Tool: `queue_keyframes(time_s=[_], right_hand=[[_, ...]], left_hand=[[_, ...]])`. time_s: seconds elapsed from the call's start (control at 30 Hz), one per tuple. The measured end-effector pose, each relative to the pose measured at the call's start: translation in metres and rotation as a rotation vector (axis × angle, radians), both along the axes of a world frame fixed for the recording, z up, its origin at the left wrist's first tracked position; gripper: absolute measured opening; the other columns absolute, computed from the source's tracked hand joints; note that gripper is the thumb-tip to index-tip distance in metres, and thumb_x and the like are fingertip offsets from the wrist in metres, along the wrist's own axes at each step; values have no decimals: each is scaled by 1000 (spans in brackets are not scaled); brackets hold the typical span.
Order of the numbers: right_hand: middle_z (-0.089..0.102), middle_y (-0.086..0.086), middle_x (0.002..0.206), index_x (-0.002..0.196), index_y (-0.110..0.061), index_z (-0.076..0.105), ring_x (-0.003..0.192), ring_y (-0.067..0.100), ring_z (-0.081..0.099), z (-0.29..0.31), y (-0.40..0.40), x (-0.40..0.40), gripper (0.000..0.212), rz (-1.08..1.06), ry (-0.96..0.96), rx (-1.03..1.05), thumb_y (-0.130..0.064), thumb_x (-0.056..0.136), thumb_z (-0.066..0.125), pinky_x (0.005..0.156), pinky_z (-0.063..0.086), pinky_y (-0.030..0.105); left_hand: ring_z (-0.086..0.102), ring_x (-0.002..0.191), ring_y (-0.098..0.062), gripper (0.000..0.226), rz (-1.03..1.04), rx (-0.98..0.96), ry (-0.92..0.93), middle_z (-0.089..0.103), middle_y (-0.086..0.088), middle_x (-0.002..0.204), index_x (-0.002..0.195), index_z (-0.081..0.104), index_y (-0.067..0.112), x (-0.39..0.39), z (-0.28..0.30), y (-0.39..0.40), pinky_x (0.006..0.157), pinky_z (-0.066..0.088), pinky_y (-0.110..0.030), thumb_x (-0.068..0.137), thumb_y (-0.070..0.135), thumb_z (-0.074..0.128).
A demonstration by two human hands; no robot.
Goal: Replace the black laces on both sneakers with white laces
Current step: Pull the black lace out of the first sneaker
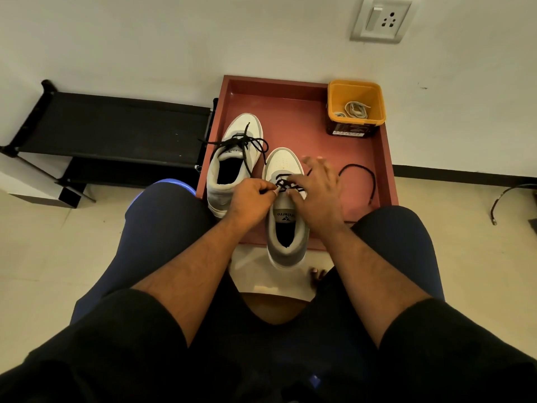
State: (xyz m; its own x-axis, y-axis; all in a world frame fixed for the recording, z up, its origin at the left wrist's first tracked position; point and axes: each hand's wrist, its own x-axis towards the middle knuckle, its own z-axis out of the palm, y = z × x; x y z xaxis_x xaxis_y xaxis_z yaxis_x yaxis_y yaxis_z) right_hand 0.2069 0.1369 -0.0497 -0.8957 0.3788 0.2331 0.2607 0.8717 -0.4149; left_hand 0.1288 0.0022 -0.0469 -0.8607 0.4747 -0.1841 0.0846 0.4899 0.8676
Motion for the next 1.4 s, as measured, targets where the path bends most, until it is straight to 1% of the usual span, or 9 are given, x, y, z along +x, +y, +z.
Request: queue_keyframes(time_s=[0.2, 0.4, 0.5, 0.63, 0.77, 1.03, 1.13, 1.27, 1.4], right_hand=[[54, 2, 131, 92, -17, 71, 129, 27, 40, -6, -4, -5, 10, -47, 10, 4, -21, 85, 65, 100, 33, 47], [55, -2, 113, 95, -15, 64, 112, 18, 50, 9, 30, 1, 6, -577, 288, -387, -19, 91, 62, 98, 42, 33], [54, -2, 117, 105, -15, 64, 113, 19, 53, 9, 42, 5, 16, -755, 367, -527, -18, 89, 65, 98, 48, 41], [41, 4, 146, 126, -21, 59, 134, 22, 37, 8, 21, 5, 40, -366, 179, -306, -27, 87, 67, 108, 32, 35], [54, 8, 132, 107, -16, 70, 125, 28, 44, -10, -9, -2, 23, 38, -32, 0, -22, 85, 66, 102, 40, 49], [60, 3, 112, 96, -12, 67, 107, 20, 51, 5, 8, -2, 9, -254, 151, -237, -16, 90, 63, 86, 29, 18], [54, 4, 112, 97, -12, 64, 99, 14, 53, 19, 26, 5, 9, -533, 310, -383, -18, 90, 65, 85, 44, 23], [56, -10, 95, 120, -16, 58, 77, 3, 55, 28, 43, 11, 27, -721, 401, -641, -17, 93, 61, 79, 56, 27], [56, -14, 84, 137, -21, 48, 76, -2, 54, 22, 24, 12, 49, -361, 100, -690, -21, 91, 64, 70, 44, 5]], left_hand=[[68, 91, -16, 22, -21, 6, -21, 73, -8, 99, 110, 71, 4, 0, 3, -3, 87, 56, -34, 91, 14, 64], [63, 96, -8, 26, -8, -13, 12, 71, -5, 108, 115, 69, 7, 1, 3, -2, 85, 46, -16, 91, 14, 63], [62, 95, -6, 26, 14, -25, 28, 72, -4, 108, 114, 70, 7, 2, 3, -1, 83, 44, -13, 90, 15, 64], [64, 96, -9, 25, 20, -23, 30, 72, -4, 106, 112, 71, 8, 1, 2, 0, 84, 46, -17, 89, 17, 65], [64, 96, -8, 25, -7, -35, 44, 72, -4, 106, 113, 71, 8, 0, 3, -1, 82, 46, -15, 90, 15, 64], [59, 67, -8, 31, -4, -46, 68, 64, 5, 74, 118, 69, 13, -4, -1, -3, 71, 52, -25, 87, 19, 67], [57, 64, -10, 33, 0, -38, 61, 61, 4, 71, 120, 67, 13, -2, -2, -2, 70, 54, -28, 87, 16, 65], [54, 90, -10, 42, -68, -74, 205, 54, 0, 104, 128, 62, 17, 2, -1, 0, 92, 48, -27, 86, 18, 64], [40, 129, -24, 43, -203, -196, 396, 35, -8, 142, 131, 59, 23, 6, 1, 2, 111, 37, -36, 88, 22, 65]])
